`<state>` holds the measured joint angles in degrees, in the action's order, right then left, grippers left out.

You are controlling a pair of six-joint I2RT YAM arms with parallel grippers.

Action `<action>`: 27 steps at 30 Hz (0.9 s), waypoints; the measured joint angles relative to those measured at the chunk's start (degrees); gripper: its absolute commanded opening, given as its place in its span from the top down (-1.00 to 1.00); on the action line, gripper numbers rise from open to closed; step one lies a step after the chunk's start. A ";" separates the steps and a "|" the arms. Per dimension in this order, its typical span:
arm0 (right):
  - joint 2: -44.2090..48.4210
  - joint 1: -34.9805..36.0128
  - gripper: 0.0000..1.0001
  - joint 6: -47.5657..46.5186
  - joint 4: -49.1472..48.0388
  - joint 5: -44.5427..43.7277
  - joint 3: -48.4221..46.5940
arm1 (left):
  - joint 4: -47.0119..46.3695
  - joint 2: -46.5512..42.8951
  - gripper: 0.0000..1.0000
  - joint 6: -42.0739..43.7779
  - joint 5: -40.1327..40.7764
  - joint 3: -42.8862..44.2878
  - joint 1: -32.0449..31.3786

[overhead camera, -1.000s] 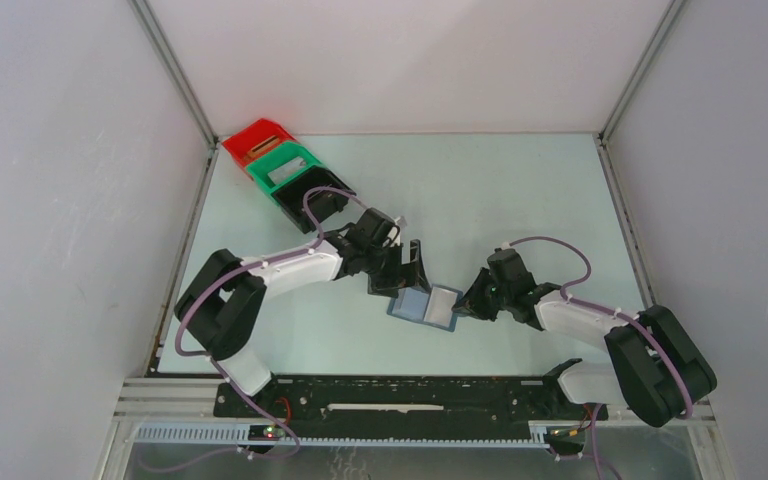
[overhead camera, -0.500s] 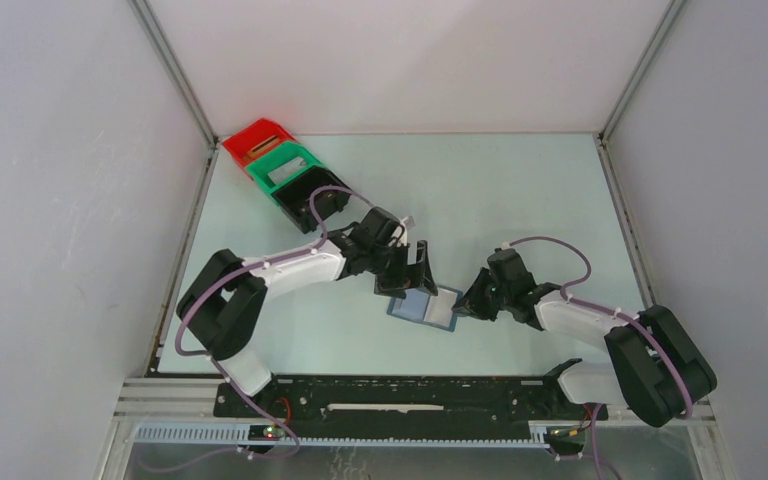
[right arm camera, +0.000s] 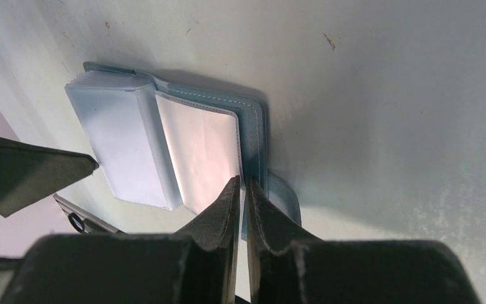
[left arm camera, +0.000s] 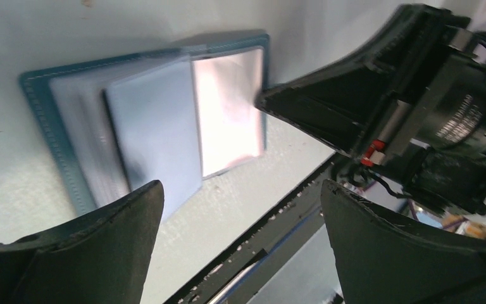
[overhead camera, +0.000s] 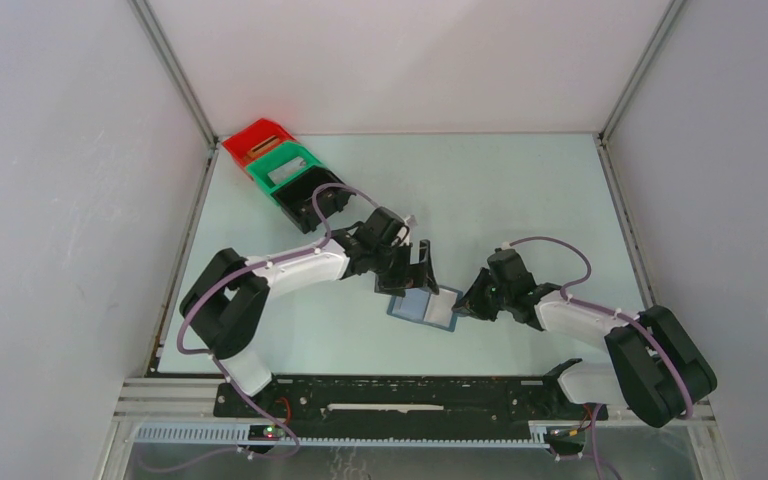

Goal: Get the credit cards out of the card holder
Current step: Open the card holder at the center of the board.

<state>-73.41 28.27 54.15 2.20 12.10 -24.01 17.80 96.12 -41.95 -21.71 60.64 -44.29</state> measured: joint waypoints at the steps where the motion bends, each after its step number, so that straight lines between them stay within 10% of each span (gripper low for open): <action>1: 0.04 0.00 0.69 0.00 0.00 0.00 0.07 | 0.46 0.00 -0.98 0.04 0.98 0.02 0.00; 27: 0.55 0.00 0.70 0.00 0.09 -0.02 0.39 | 0.70 0.13 -0.98 0.17 1.25 0.02 -0.35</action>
<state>-72.86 28.27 54.15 2.28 12.08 -23.62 18.50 96.25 -41.78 -20.47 60.66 -44.64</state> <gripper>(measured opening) 0.153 0.984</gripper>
